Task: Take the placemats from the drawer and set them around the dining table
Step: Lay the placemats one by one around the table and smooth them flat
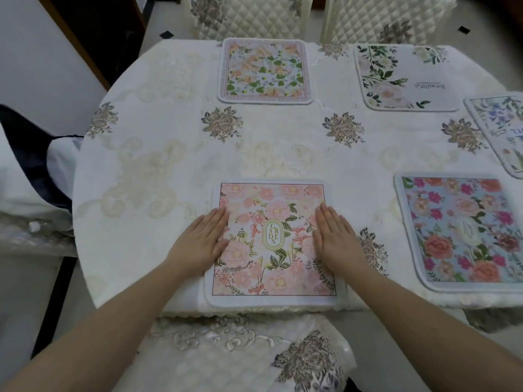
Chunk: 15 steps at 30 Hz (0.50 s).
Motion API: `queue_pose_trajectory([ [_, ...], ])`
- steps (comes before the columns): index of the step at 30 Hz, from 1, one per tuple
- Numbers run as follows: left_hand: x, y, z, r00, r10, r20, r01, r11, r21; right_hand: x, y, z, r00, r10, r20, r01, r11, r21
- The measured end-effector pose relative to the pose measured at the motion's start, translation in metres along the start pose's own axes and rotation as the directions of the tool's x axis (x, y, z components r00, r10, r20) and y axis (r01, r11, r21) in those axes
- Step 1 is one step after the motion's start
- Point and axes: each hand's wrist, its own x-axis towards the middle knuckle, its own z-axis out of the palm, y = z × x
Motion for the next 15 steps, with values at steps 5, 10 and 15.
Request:
queue_pose_trajectory([
  [5,0.01,0.064,-0.006,0.959,-0.277,-0.061,0.256,0.938,-0.233,-0.004,-0.063,0.006,0.996,0.084,-0.035,-0.071,0.961,0.267],
  [10,0.014,0.127,0.013,0.953,-0.297,-0.063,0.268,0.92,-0.284,-0.02,-0.107,0.025,0.999,-0.002,-0.052,0.012,0.98,0.198],
  [15,0.0,0.13,0.028,0.96,-0.268,-0.077,0.254,0.954,-0.162,-0.028,-0.096,0.033,0.991,-0.106,-0.078,0.113,0.99,0.08],
])
